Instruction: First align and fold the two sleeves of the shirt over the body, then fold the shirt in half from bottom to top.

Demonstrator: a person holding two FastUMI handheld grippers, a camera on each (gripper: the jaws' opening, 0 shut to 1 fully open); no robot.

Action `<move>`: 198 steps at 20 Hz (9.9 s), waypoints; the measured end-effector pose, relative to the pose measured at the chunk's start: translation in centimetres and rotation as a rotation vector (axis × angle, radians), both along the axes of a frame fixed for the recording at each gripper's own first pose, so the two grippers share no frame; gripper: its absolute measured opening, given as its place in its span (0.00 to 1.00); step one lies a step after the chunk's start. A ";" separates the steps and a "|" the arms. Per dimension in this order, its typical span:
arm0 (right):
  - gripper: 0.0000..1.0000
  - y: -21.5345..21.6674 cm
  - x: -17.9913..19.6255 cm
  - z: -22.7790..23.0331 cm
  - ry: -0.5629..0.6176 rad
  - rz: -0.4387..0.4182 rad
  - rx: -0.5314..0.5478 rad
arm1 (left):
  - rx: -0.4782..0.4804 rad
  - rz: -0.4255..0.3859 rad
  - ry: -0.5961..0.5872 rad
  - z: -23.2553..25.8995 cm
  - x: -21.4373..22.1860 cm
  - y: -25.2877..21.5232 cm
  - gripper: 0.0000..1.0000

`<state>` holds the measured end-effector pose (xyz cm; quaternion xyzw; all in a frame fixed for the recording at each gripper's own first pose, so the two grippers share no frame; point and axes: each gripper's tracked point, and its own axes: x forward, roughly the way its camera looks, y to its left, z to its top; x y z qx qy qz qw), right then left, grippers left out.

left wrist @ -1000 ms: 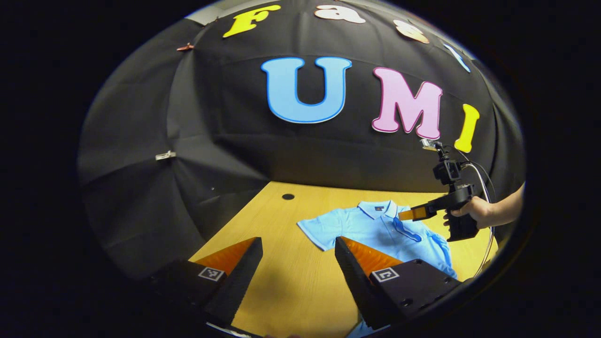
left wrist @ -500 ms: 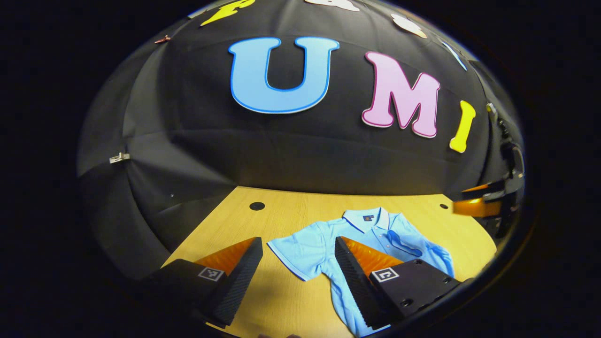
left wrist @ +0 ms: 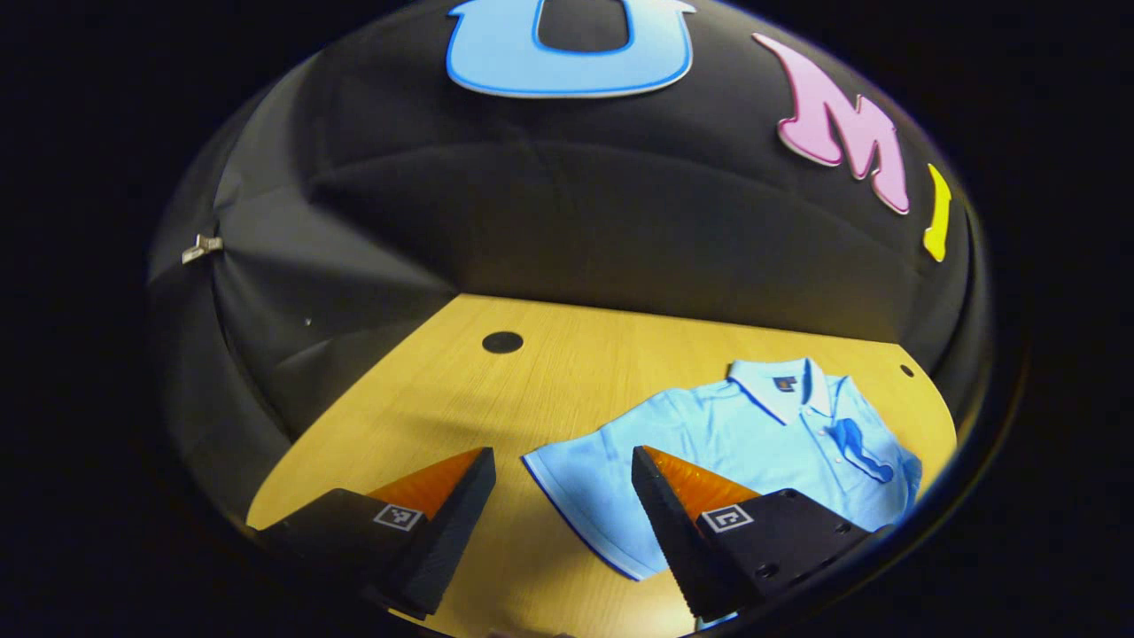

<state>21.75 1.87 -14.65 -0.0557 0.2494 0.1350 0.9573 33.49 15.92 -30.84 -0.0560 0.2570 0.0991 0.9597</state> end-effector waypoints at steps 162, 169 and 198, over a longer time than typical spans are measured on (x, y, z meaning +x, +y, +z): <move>0.06 10.8 12.3 -6.9 0.224 0.116 0.179 | -0.103 -0.191 0.134 11.9 1.3 -19.4 0.06; 0.06 13.0 22.0 -9.1 0.144 0.122 0.121 | -0.017 -0.228 0.071 9.6 11.9 -18.2 0.06; 0.97 11.0 11.2 0.0 -0.141 -0.016 0.029 | 0.028 -0.196 -0.335 21.7 4.4 -14.2 0.97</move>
